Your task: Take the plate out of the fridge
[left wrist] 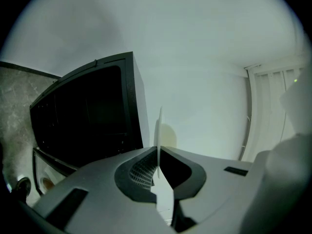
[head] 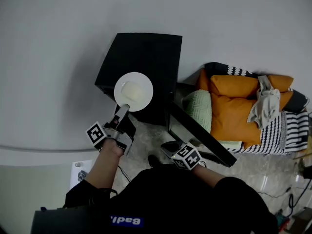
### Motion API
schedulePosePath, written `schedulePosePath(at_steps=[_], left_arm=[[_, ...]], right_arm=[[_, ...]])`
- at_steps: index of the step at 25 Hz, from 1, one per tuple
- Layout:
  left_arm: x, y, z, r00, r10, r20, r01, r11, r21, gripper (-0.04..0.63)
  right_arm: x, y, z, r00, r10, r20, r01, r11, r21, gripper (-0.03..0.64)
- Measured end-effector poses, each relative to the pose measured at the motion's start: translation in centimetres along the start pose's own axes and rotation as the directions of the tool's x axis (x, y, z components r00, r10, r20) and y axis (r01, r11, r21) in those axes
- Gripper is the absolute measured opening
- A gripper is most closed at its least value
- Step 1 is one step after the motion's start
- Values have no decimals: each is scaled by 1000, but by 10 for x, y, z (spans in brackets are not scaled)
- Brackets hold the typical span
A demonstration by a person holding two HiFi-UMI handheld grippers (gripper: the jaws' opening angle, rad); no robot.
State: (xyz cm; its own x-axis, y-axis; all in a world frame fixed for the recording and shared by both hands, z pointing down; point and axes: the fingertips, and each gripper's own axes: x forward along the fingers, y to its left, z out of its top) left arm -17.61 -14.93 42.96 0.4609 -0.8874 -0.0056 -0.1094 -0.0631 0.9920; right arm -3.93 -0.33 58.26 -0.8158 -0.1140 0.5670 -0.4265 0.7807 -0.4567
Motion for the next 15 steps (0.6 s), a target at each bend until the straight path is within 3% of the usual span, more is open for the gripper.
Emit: schedulePosePath(at_steps=[15], left_arm=[[48, 15, 19, 999, 29, 32, -29, 1000, -1, 20]], right_arm=[[-1, -5, -5, 1000, -5, 2, 4, 998, 57, 12]])
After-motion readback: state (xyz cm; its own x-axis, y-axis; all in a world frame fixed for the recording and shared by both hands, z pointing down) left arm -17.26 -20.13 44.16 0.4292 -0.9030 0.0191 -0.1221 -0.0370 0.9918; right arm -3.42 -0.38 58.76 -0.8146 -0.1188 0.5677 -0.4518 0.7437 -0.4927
